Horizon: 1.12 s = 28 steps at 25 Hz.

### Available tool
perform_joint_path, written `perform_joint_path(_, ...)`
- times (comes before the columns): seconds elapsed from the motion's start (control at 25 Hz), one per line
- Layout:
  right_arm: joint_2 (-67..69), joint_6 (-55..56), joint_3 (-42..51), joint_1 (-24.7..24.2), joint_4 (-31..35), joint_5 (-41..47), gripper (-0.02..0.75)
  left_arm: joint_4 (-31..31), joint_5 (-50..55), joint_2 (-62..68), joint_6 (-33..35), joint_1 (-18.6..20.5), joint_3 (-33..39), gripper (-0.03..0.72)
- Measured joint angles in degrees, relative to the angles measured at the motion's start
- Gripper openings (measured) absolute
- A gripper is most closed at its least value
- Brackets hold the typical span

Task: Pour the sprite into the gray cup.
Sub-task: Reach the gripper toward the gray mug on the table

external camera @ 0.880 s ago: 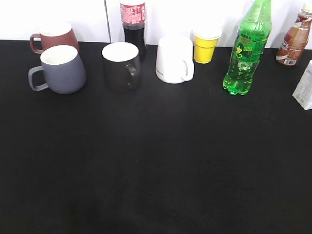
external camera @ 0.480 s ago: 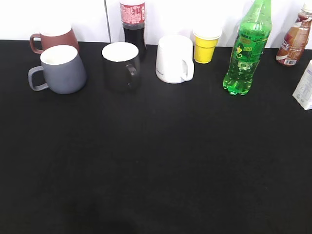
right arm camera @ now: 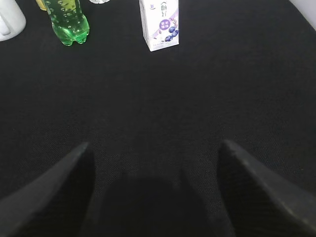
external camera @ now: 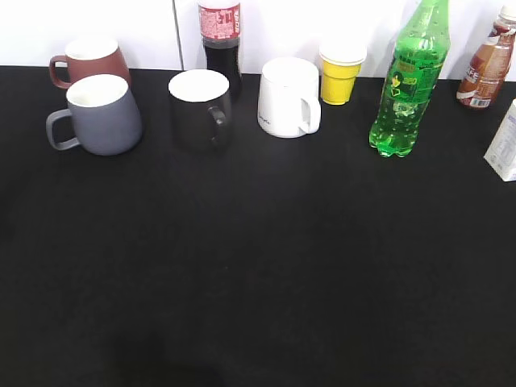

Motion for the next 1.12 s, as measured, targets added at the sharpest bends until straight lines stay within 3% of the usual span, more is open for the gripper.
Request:
perform_joint_path(0.12,0.00,0.00,0.00,0.00,0.00,0.00,0.586,1.35,-11.28,14.72,0.00,-0.05,0.12,0.522)
perform_joint_path(0.24,0.00,0.00,0.00,0.00,0.00,0.00,0.586,7.42,-22.88,27.87,0.00,-0.05,0.12,0.465)
perform_joint_path(0.4,0.00,0.00,0.00,0.00,0.00,0.00,0.586,8.00,-33.58,41.11,-3.22,-0.05,0.00,0.459)
perform_joint_path(0.84,0.00,0.00,0.00,0.00,0.00,0.00,0.586,8.19,-37.01,59.39,-4.59,-0.05,-16.55,0.452)
perform_joint_path(1.12,0.00,0.00,0.00,0.00,0.00,0.00,0.586,6.56,-37.18,65.90,-4.28,0.05,-24.47,0.072)
